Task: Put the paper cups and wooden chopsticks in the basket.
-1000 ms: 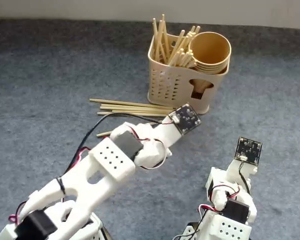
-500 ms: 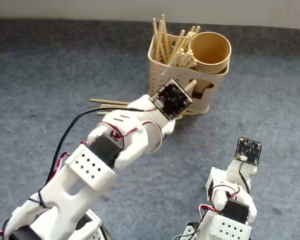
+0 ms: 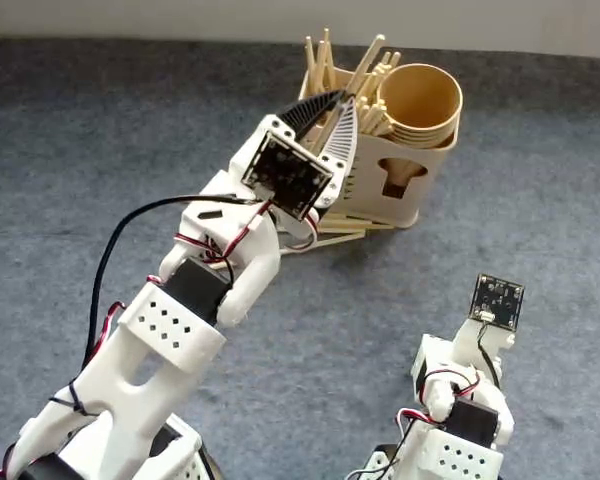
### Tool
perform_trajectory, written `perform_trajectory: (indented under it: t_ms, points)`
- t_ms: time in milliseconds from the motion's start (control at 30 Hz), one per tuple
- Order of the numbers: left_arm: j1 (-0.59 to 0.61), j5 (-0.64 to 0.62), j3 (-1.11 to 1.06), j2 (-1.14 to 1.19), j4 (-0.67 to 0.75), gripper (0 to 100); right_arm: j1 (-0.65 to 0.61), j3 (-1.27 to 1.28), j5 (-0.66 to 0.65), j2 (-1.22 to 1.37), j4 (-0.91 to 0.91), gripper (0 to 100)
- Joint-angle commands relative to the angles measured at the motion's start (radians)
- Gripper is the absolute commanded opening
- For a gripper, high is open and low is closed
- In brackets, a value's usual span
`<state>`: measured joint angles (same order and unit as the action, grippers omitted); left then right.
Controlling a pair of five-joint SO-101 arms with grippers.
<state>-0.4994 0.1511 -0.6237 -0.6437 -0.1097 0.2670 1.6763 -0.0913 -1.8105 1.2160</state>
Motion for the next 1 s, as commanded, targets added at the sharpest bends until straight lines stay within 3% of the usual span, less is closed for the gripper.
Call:
perform_trajectory:
  t_ms: [0, 267, 633, 833, 967]
  points:
    - [0.007, 0.005, 0.064, -0.031, 0.118, 1, 0.01, 0.153, 0.0, -0.005, 0.005, 0.5]
    - [0.008, 0.006, 0.07, -0.028, 0.252, 1, 0.01, 0.153, 0.0, -0.005, 0.005, 0.5]
    - [0.05, 0.006, 0.312, 0.236, 0.245, 1, 0.01, 0.153, 0.0, -0.005, 0.005, 0.5]
    - [0.082, 0.003, 0.338, 0.378, 0.244, 1, 0.01, 0.153, 0.0, -0.005, 0.005, 0.5]
    - [0.081, -0.002, 0.349, 0.384, 0.124, 1, 0.01, 0.153, 0.0, -0.005, 0.005, 0.5]
